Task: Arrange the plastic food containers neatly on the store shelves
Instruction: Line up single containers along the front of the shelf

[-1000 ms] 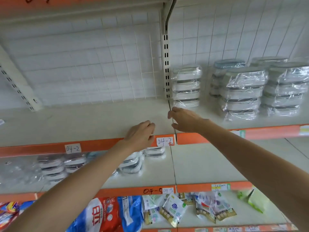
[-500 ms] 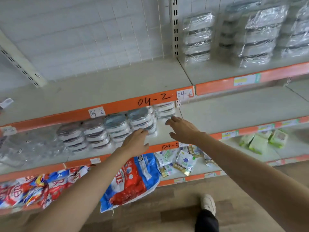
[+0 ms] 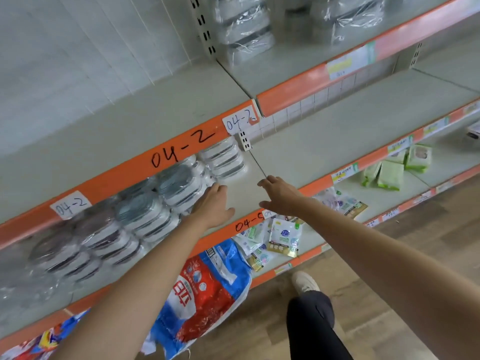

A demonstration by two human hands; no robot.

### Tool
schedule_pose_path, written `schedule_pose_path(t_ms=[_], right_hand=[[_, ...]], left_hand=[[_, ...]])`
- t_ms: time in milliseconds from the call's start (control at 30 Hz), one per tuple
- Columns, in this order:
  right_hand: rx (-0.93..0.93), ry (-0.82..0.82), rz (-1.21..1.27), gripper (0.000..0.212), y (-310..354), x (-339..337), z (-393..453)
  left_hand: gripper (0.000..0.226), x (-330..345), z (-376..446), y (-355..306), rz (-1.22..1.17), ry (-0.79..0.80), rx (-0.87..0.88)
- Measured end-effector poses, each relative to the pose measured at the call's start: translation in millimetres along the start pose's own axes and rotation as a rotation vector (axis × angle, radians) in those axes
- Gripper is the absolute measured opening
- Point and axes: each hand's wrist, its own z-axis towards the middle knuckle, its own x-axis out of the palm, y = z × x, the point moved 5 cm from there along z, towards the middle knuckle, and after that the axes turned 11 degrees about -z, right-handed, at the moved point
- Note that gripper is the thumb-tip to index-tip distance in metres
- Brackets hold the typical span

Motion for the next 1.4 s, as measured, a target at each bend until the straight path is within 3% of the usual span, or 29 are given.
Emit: schedule_pose_path(t_ms=[200, 400, 600, 767, 900, 1100, 1300, 1400], right_hand=[[0.03, -0.1, 0.085, 0.06, -54, 37, 75], [0.014, -0.184, 0.135, 0.061, -92, 59, 154], [-0.052, -0.3, 0.209, 0.061, -104, 61, 209], [-0.113, -0.296, 0.32, 0.065, -94, 56, 240], [-0.167, -0.26, 0.457, 0.082, -77, 49, 259], [-0.196, -0.108, 0.804, 0.095, -67, 51, 283], [-0.285, -0.037, 0.855, 0.088, -61, 60, 287], [-0.314, -0.019, 0.859, 0.08, -68, 60, 289]], left_hand=[[0.055, 10, 86, 27, 0.028, -0.094, -0.004], [0.07, -2, 169, 54, 0.043, -0.254, -0.036], [0.084, -30, 216, 73, 0.174, -0.522, -0.075], [0.09, -36, 231, 89, 0.277, -0.478, -0.098], [0.104, -38, 230, 100, 0.216, -0.369, -0.128], [0.105, -40, 234, 105, 0.111, -0.249, -0.173], [0.102, -48, 225, 85, 0.15, -0.499, -0.132], [0.101, -38, 209, 79, 0.0, -0.44, -0.108]])
